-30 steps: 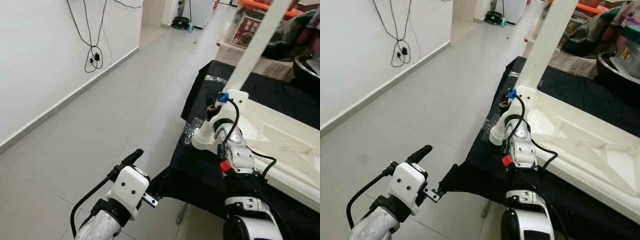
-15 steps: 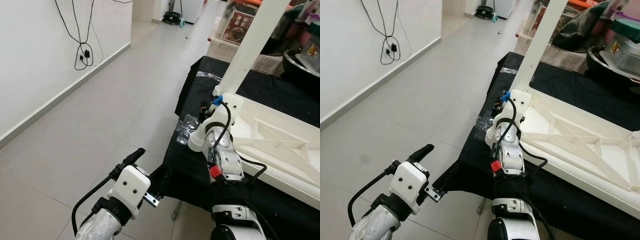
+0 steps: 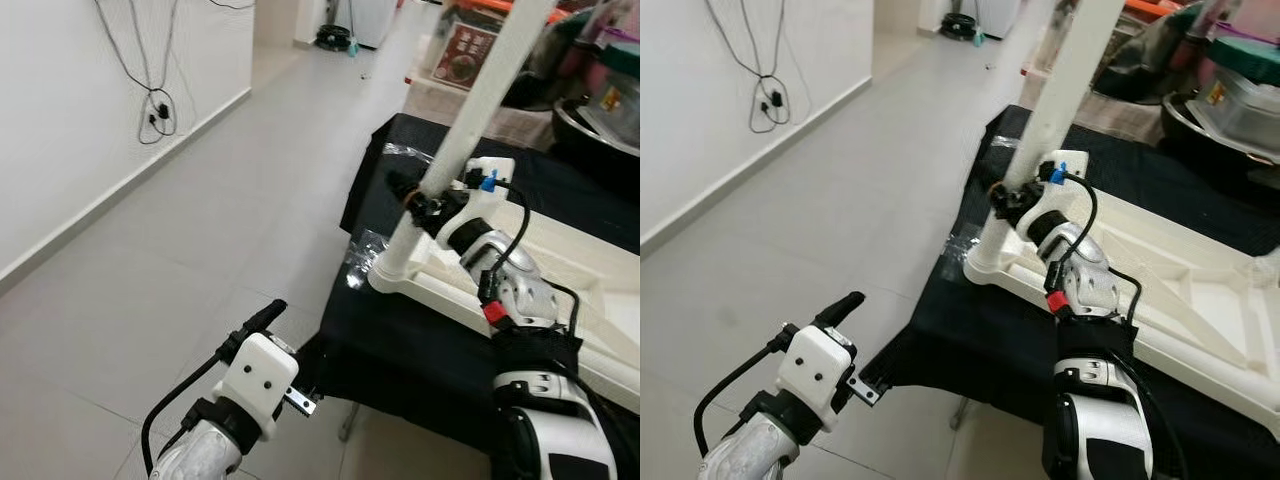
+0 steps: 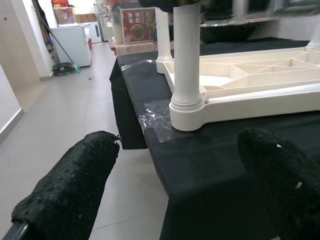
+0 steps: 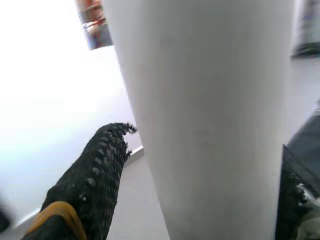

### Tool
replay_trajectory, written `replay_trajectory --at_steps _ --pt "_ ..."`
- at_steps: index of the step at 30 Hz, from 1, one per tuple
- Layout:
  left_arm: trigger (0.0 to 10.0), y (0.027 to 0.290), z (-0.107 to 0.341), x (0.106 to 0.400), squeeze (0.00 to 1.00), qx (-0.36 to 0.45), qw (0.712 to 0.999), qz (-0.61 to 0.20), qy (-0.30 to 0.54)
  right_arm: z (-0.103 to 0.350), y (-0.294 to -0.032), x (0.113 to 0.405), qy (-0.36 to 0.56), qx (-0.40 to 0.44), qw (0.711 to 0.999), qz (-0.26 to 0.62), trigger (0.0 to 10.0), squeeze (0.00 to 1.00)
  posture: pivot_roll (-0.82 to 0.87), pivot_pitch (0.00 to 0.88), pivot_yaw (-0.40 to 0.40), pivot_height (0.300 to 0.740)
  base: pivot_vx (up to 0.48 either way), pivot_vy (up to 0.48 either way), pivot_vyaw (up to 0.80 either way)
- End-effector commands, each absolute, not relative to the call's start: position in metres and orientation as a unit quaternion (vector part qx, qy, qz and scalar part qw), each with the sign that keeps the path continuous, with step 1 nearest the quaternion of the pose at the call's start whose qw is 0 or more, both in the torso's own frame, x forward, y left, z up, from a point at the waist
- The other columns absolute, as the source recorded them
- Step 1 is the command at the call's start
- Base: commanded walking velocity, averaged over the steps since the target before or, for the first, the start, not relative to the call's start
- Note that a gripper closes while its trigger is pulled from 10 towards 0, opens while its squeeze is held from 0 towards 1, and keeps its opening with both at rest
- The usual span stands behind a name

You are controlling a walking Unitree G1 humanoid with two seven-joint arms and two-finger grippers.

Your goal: Building children table

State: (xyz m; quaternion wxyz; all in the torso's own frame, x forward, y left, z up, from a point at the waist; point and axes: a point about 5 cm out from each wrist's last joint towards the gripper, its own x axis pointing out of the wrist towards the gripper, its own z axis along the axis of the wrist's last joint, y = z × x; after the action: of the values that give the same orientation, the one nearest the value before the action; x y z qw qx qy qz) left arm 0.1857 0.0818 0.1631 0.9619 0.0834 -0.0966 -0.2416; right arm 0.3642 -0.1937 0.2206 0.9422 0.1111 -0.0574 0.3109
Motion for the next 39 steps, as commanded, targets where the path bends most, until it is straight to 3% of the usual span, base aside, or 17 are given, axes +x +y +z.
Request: replay_trajectory --at_steps 1,2,7,9,10,14,15,20,21,23,24,25,27,28,31,35,39 --pt "10.0 0.081 0.162 0.185 0.00 0.082 0.961 -0.248 -0.093 0.211 -0.165 0.349 -0.018 0.098 0.871 0.480 10.0 0.00 0.13 0.074 -0.171 0.740 0.000 0.000 0.00" --pt "10.0 0.081 0.162 0.185 0.00 0.082 0.961 -0.249 -0.093 0.209 -0.160 0.343 -0.005 0.084 0.843 0.531 10.0 0.00 0.13 0.074 -0.171 0.740 0.000 0.000 0.00" --pt "10.0 0.081 0.163 0.185 0.00 0.082 0.960 -0.249 -0.094 0.206 -0.153 0.344 0.012 0.063 0.809 0.585 10.0 0.00 0.14 0.077 -0.172 0.740 0.000 0.000 0.00" --pt "10.0 0.081 0.163 0.185 0.00 0.082 0.960 -0.249 -0.094 0.206 -0.153 0.344 0.012 0.063 0.809 0.585 10.0 0.00 0.14 0.077 -0.172 0.740 0.000 0.000 0.00" --pt "10.0 0.081 0.163 0.185 0.00 0.082 0.961 -0.248 -0.094 0.203 -0.144 0.356 0.019 0.047 0.826 0.562 0.0 0.00 0.14 0.078 -0.171 0.740 0.000 0.000 0.00" --pt "10.0 0.081 0.163 0.185 0.00 0.083 0.961 -0.247 -0.095 0.203 -0.139 0.361 0.007 0.035 0.843 0.537 0.0 0.00 0.14 0.078 -0.172 0.740 0.000 0.000 0.00" --pt "10.0 0.081 0.163 0.185 0.00 0.084 0.961 -0.245 -0.094 0.202 -0.140 0.366 -0.001 0.027 0.876 0.481 0.0 0.00 0.14 0.077 -0.173 0.740 0.000 0.000 0.00" --pt "10.0 0.081 0.163 0.185 0.00 0.085 0.961 -0.245 -0.094 0.201 -0.141 0.368 -0.001 0.024 0.886 0.463 0.0 0.00 0.14 0.077 -0.173 0.740 0.000 0.000 0.00" --pt "10.0 0.082 0.163 0.185 0.00 0.085 0.961 -0.245 -0.094 0.201 -0.144 0.371 -0.005 0.023 0.900 0.435 0.0 0.00 0.14 0.075 -0.174 0.740 0.000 0.000 0.00" --pt "10.0 0.081 0.162 0.185 0.00 0.085 0.961 -0.246 -0.094 0.194 -0.164 0.384 0.014 0.029 0.978 0.206 0.0 0.00 0.12 0.072 -0.164 0.740 0.000 0.000 0.00" --pt "10.0 0.081 0.161 0.185 0.00 0.085 0.961 -0.247 -0.094 0.189 -0.176 0.386 0.025 0.037 0.995 0.094 0.0 0.00 0.12 0.072 -0.164 0.740 0.000 0.000 0.00" --pt "10.0 0.081 0.161 0.185 0.00 0.085 0.961 -0.247 -0.094 0.189 -0.176 0.386 0.025 0.037 0.995 0.094 0.0 0.00 0.12 0.072 -0.164 0.740 0.000 0.000 0.00" --pt "10.0 0.081 0.161 0.185 0.00 0.084 0.961 -0.248 -0.094 0.178 -0.194 0.379 0.042 0.046 0.995 -0.077 0.0 0.00 0.12 0.070 -0.164 0.740 0.000 0.000 0.00" --pt "10.0 0.081 0.161 0.185 0.00 0.084 0.961 -0.248 -0.094 0.178 -0.194 0.379 0.042 0.046 0.995 -0.077 0.0 0.00 0.12 0.070 -0.164 0.740 0.000 0.000 0.00" --pt "10.0 0.080 0.162 0.185 0.00 0.085 0.960 -0.248 -0.095 0.168 -0.192 0.362 0.055 0.079 0.977 -0.192 0.0 0.00 0.13 0.073 -0.166 0.740 0.000 0.000 0.00" --pt "10.0 0.082 0.162 0.185 0.00 0.085 0.961 -0.246 -0.094 0.166 -0.168 0.352 0.057 0.103 0.968 -0.220 0.0 0.00 0.13 0.074 -0.166 0.740 0.000 0.000 0.00" --pt "10.0 0.082 0.161 0.185 0.00 0.086 0.961 -0.246 -0.093 0.164 -0.149 0.354 0.067 0.113 0.972 -0.194 0.0 0.00 0.13 0.076 -0.167 0.740 0.000 0.000 0.00"
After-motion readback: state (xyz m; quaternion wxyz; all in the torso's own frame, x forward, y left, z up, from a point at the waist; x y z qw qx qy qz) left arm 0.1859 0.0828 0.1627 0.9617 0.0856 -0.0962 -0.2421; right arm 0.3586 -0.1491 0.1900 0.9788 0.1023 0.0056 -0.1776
